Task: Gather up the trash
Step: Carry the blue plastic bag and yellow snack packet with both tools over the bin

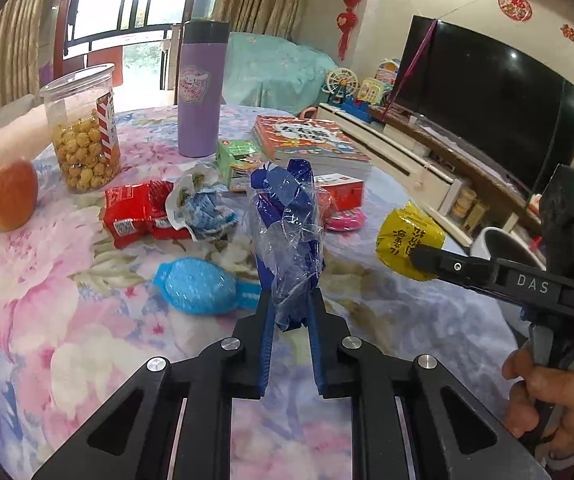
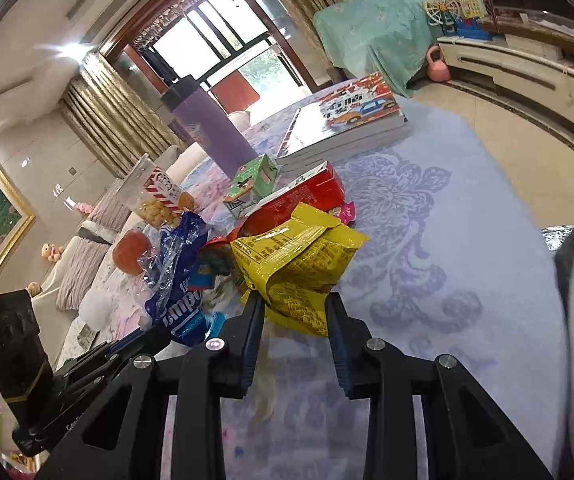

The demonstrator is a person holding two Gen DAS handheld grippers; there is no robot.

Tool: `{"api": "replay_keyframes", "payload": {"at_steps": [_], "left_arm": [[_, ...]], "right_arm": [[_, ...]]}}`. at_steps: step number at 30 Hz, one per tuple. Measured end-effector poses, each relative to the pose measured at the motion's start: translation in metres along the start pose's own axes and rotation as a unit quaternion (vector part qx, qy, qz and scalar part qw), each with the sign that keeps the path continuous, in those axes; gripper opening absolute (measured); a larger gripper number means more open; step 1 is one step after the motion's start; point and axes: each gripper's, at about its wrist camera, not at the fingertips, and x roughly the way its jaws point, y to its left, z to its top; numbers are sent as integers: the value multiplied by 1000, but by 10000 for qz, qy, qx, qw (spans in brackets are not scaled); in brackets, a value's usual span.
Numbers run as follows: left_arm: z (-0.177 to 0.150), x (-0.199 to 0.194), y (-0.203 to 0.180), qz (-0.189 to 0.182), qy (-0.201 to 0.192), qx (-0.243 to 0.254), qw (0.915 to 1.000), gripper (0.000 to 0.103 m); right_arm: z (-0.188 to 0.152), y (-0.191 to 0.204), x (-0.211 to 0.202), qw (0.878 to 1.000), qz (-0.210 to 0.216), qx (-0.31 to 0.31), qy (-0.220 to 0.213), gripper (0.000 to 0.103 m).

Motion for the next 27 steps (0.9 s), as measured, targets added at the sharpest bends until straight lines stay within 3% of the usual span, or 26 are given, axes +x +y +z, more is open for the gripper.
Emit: {"api": "replay_keyframes", "payload": {"at_steps": [13,27], "left_arm": [[-26,-34,-34,-430,37,192,9989,15],[-34,-33,-88,-832,168,658,9942,15]], "right_arm": [[-32,-6,-62,9992,-325,-50,-208,32],[-55,-31,-115,9959,-779,4,-457,31]]}}
